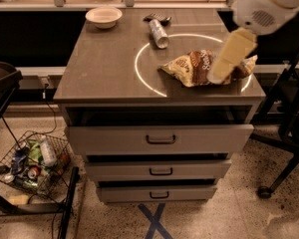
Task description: Place redbull can upright
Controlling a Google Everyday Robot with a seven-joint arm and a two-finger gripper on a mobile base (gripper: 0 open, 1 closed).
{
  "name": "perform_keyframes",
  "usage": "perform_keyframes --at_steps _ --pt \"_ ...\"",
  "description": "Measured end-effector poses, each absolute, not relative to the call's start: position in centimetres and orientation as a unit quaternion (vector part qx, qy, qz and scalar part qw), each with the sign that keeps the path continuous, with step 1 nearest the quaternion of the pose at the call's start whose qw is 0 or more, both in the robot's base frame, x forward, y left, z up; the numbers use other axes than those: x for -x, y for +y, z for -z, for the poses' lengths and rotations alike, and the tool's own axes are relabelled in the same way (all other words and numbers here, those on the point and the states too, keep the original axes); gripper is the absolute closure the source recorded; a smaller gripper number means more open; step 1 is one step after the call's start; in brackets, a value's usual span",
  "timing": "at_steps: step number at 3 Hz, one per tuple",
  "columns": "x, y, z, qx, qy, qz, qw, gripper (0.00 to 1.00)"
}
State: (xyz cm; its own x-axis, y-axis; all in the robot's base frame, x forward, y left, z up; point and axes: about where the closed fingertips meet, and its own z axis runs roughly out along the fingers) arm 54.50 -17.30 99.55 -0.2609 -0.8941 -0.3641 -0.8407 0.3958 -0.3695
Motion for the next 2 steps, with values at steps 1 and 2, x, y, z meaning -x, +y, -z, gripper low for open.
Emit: perform_keyframes --at_steps 1,2 --pt "-60.1 -15.8 -98.9 0.493 0.819 0.047 0.288 0.0" --pt "-64.0 -15.3 -97.8 0.437 0.851 0.055 0.287 0.0"
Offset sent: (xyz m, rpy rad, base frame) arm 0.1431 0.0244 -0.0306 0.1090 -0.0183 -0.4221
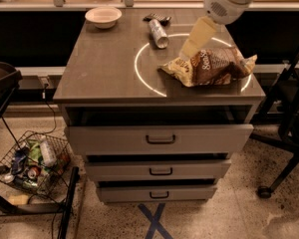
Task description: Place redbull can upright
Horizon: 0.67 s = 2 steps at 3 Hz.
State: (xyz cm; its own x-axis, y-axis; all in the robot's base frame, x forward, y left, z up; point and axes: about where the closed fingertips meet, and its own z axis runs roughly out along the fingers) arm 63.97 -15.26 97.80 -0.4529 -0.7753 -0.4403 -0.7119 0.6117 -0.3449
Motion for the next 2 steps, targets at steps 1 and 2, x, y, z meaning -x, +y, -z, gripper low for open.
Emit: perform_keyframes --at_steps 1,2 --pt "-65.96 -15.89 -96.83 0.383 0.878 0.062 0.281 0.0" --pt "-65.96 -15.89 -96.83 0.383 0.878 0.062 0.281 0.0"
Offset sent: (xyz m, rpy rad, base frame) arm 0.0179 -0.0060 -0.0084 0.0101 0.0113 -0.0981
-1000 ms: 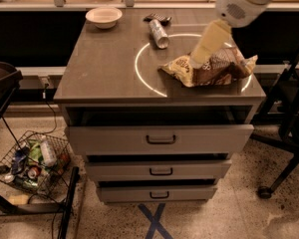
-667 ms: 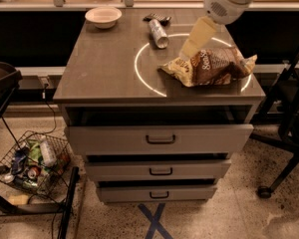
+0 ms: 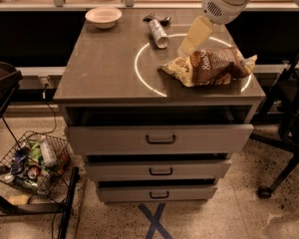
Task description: Place redbull can upright
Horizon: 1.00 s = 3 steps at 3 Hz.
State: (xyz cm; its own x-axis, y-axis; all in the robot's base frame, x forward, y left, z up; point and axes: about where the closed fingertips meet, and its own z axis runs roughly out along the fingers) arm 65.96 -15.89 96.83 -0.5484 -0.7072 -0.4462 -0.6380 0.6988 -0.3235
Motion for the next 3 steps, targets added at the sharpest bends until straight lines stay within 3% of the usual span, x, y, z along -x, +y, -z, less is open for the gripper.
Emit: perform_keyframes --at_steps 3 --pt "-73.4 -10.5 -98.2 0.343 0.848 -0.06 0.398 0.0"
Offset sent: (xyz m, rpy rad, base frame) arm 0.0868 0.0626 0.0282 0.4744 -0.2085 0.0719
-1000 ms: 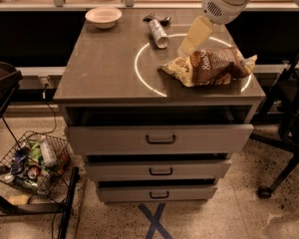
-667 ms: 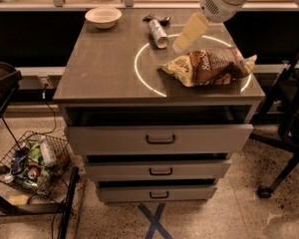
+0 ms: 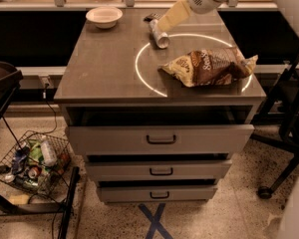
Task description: Place redbull can upright
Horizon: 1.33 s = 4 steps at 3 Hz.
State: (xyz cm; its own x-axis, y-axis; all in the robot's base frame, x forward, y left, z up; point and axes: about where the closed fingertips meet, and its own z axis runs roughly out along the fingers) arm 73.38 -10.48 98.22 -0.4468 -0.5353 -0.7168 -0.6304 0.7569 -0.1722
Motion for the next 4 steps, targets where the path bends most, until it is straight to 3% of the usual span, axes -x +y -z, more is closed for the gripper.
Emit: perform_keyframes --at_steps 4 --pt "-82.7 -5.7 -95.5 0.259 0.903 -0.005 0.342 0.0"
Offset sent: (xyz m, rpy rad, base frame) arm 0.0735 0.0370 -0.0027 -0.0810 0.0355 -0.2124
